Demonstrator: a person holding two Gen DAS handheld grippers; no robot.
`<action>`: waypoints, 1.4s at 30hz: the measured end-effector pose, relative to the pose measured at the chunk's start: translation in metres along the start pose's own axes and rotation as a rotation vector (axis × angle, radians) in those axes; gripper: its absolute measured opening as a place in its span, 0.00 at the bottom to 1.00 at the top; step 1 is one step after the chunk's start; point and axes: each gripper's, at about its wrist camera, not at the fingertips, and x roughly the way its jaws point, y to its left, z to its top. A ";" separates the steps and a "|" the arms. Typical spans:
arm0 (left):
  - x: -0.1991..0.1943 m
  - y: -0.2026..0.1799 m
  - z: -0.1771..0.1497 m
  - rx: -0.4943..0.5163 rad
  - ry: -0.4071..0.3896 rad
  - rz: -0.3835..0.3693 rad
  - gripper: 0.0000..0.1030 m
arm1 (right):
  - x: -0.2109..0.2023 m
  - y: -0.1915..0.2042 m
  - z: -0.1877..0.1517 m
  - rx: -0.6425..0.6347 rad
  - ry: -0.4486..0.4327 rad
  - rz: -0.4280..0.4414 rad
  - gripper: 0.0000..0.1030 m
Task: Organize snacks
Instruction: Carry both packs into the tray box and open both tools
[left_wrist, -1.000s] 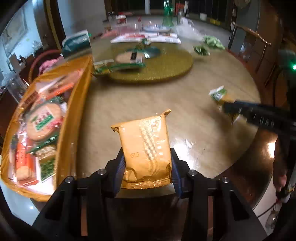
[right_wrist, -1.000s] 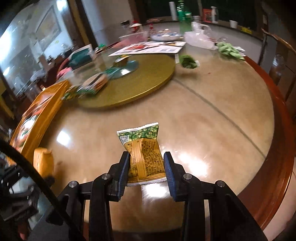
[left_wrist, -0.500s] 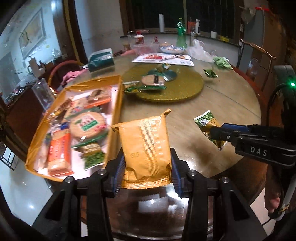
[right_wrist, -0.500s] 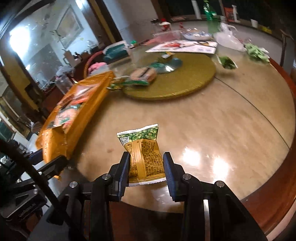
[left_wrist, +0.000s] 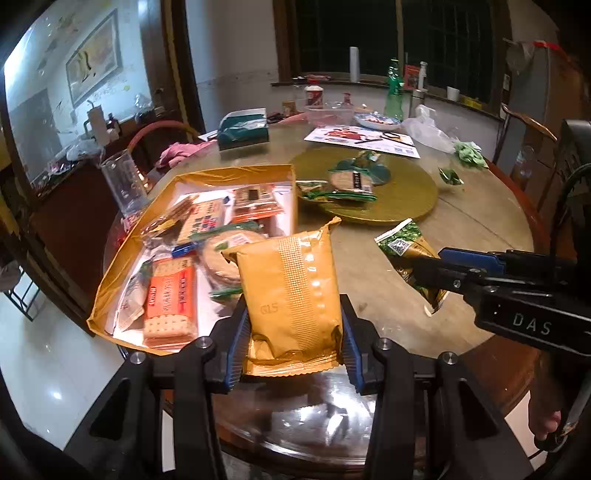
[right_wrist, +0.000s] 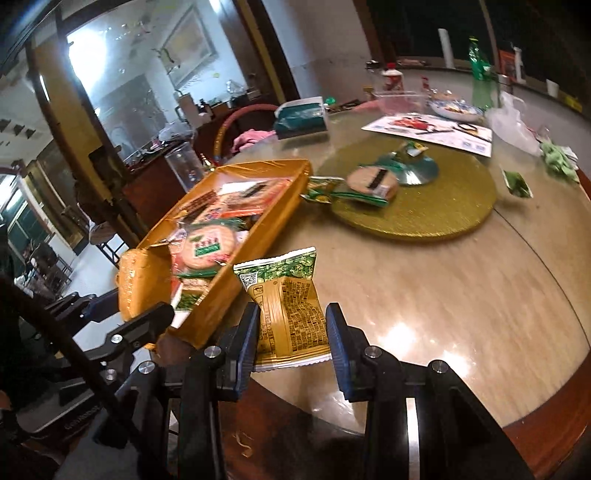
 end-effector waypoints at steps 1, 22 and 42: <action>0.000 0.006 0.001 -0.011 0.000 0.001 0.45 | 0.002 0.003 0.003 -0.004 -0.001 0.007 0.35; 0.063 0.129 0.027 -0.195 0.063 0.145 0.45 | 0.093 0.051 0.076 -0.078 0.038 0.124 0.35; 0.106 0.150 0.031 -0.178 0.134 0.158 0.45 | 0.162 0.084 0.113 -0.130 0.087 0.126 0.35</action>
